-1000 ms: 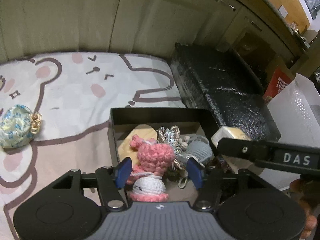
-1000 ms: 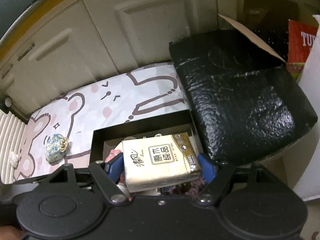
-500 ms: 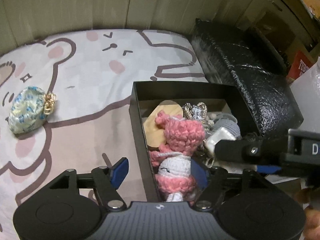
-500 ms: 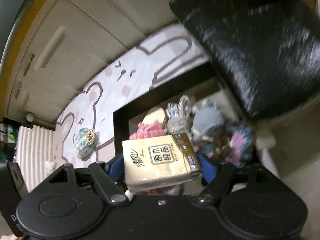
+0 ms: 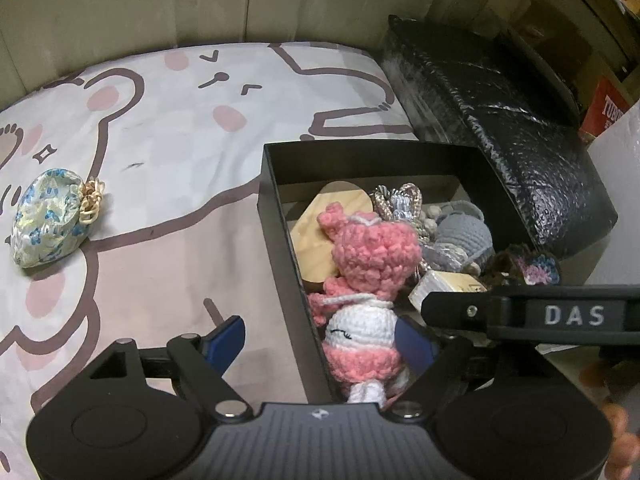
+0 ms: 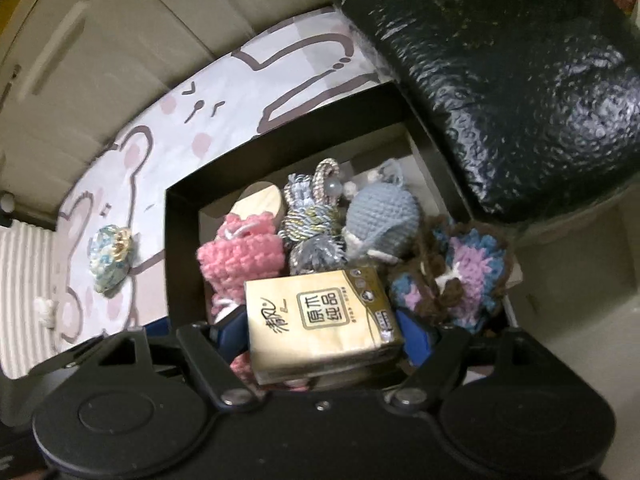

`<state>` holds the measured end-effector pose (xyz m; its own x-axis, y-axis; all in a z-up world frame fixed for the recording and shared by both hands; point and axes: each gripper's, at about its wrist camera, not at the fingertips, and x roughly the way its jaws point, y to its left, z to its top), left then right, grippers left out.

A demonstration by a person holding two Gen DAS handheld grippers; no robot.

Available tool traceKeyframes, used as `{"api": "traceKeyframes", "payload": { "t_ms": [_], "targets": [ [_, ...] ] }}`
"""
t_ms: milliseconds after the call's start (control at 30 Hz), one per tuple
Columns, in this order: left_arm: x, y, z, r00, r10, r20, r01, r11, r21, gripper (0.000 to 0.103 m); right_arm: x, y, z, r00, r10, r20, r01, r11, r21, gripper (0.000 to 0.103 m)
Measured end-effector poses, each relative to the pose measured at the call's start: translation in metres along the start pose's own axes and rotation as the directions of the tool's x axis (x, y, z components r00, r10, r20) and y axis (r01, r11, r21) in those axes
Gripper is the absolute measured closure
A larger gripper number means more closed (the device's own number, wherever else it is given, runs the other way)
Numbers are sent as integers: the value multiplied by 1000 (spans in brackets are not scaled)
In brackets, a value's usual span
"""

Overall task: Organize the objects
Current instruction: 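Lower both tools into the box and open them to release the doll and tissue pack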

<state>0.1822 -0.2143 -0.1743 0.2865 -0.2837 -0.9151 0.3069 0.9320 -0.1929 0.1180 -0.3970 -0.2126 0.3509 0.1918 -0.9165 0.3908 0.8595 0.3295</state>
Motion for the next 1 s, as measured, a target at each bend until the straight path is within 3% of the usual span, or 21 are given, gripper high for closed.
{"api": "traceKeyframes", "payload": {
  "t_ms": [233,367,500,633,833,1000],
  "targets": [
    [-3,2,-1,1000,9,-6,-9,1000,-4,21,-3,-1,2,1000,24,-18,-24,999,35,18],
    [-4,2,-2,1000,10,-7,-10,1000,-8,21,-18,3,2,999,45,5,-45,998,40,20],
    [-6,5,-2,1000,9,-8,-9,1000,-20,22,-30,15,2,998,-37,49,38,999,-32,45],
    [-7,9,-2,1000,-4,-12,3,999,-36,25,-22,18,2,1000,-8,3,9,999,-48,70],
    [-7,11,-2,1000,-1,-14,1,1000,-29,26,-13,18,1,998,45,-43,-46,999,-24,81],
    [-7,13,-1,1000,-14,-17,14,999,-37,26,-2,17,1,998,-9,-63,7,1000,-19,83]
  ]
}}
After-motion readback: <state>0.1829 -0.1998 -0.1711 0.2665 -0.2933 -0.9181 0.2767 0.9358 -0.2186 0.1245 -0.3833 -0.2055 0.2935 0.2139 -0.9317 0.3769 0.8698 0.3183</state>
